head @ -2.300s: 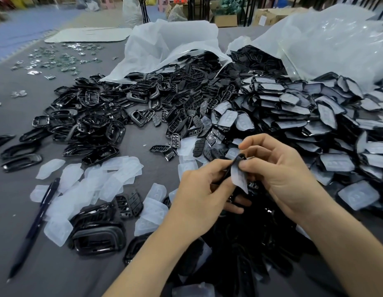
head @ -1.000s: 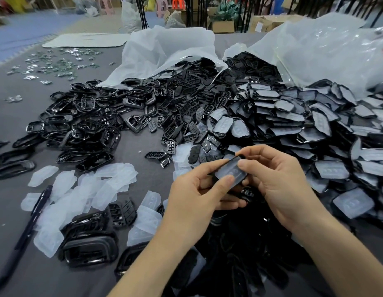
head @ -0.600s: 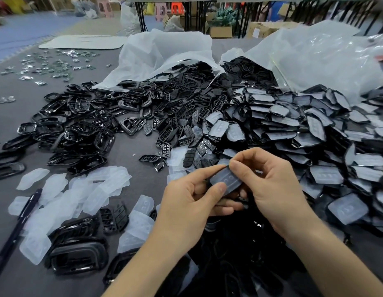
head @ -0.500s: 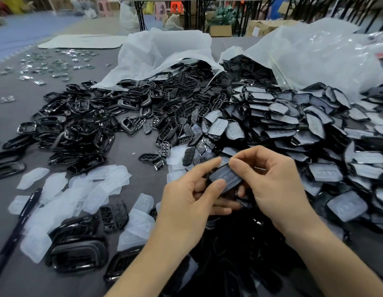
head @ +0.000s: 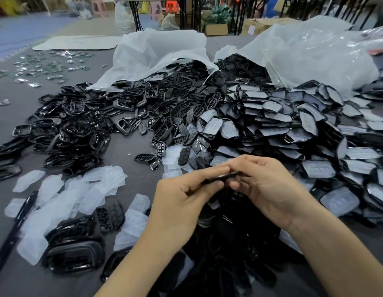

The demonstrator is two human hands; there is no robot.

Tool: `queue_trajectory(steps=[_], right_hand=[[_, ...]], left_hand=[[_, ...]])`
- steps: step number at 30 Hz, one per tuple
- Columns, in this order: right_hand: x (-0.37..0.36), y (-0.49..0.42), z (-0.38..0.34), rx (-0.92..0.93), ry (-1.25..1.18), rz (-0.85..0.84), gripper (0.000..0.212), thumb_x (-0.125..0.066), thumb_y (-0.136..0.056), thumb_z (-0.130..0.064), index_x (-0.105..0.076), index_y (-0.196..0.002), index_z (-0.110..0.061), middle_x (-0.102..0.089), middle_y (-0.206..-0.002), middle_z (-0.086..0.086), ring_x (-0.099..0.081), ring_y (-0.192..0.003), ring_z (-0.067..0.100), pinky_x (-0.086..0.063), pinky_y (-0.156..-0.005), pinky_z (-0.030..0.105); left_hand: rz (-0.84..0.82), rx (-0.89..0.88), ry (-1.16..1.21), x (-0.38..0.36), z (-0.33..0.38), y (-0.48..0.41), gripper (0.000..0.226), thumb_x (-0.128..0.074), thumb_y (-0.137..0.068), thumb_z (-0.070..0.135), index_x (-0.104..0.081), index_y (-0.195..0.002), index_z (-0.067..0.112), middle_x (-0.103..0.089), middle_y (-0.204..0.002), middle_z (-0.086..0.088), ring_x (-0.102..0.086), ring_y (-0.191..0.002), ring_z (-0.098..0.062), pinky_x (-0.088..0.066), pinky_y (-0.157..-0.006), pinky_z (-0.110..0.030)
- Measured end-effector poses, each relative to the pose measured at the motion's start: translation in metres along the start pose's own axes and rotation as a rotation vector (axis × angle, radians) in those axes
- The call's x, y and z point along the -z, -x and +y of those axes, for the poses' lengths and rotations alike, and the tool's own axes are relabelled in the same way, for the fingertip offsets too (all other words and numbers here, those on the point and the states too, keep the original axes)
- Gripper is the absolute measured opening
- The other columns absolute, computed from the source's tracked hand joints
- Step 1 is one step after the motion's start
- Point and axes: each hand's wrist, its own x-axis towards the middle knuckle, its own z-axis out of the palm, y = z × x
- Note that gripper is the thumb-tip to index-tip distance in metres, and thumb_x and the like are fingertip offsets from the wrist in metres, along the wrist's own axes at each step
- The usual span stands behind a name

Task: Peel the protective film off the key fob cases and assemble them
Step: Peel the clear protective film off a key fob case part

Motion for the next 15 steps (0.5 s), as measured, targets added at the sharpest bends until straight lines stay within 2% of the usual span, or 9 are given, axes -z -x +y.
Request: queue_trajectory(steps=[2, 4, 6, 11, 15], right_hand=[[0.001, 0.001, -0.003, -0.005, -0.113, -0.052, 0.017, -0.067, -0.074, -0.016, -0.07, -0.073, 0.001, -0.066, -0.071, 0.008, -0.063, -0.057, 0.008, -0.052, -0.051, 0.013], [-0.001, 0.003, -0.003, 0.031, -0.13, -0.112, 0.01, -0.069, -0.065, -0.015, -0.072, -0.068, -0.006, -0.065, -0.069, 0.005, -0.064, -0.057, 0.008, -0.052, -0.052, 0.014], [-0.003, 0.004, -0.001, 0.074, -0.096, -0.144, 0.005, -0.069, -0.062, -0.015, -0.073, -0.065, -0.013, -0.063, -0.063, 0.002, -0.06, -0.052, 0.008, -0.049, -0.049, 0.014], [0.0, 0.002, -0.001, 0.099, -0.034, -0.168, 0.012, -0.073, -0.059, -0.023, -0.074, -0.067, -0.013, -0.061, -0.066, 0.002, -0.053, -0.055, 0.007, -0.045, -0.051, 0.015], [0.0, 0.003, 0.0, 0.019, -0.101, -0.18, 0.008, -0.068, -0.064, -0.017, -0.073, -0.065, -0.011, -0.061, -0.065, 0.002, -0.053, -0.052, 0.006, -0.044, -0.047, 0.014]], left_hand=[[0.078, 0.117, 0.175, 0.001, 0.002, -0.001, 0.025, -0.068, -0.074, 0.014, -0.078, -0.09, 0.031, -0.075, -0.084, 0.011, -0.069, -0.082, 0.001, -0.049, -0.074, -0.009], [0.133, 0.244, 0.457, 0.002, 0.004, -0.002, 0.022, -0.066, -0.067, 0.019, -0.079, -0.085, 0.024, -0.076, -0.083, 0.0, -0.071, -0.079, -0.008, -0.053, -0.071, -0.015], [0.135, 0.319, 0.618, 0.002, 0.008, -0.002, 0.026, -0.067, -0.064, 0.02, -0.079, -0.086, 0.016, -0.076, -0.086, -0.006, -0.071, -0.079, -0.011, -0.055, -0.069, -0.017], [0.063, 0.438, 0.798, 0.003, 0.014, -0.002, 0.034, -0.069, -0.061, 0.023, -0.077, -0.09, 0.007, -0.073, -0.098, -0.017, -0.073, -0.087, -0.023, -0.056, -0.07, -0.02], [0.143, 0.468, 0.813, 0.001, 0.016, -0.002, 0.033, -0.072, -0.054, 0.025, -0.077, -0.079, 0.004, -0.074, -0.095, -0.017, -0.072, -0.085, -0.024, -0.057, -0.068, -0.023]])
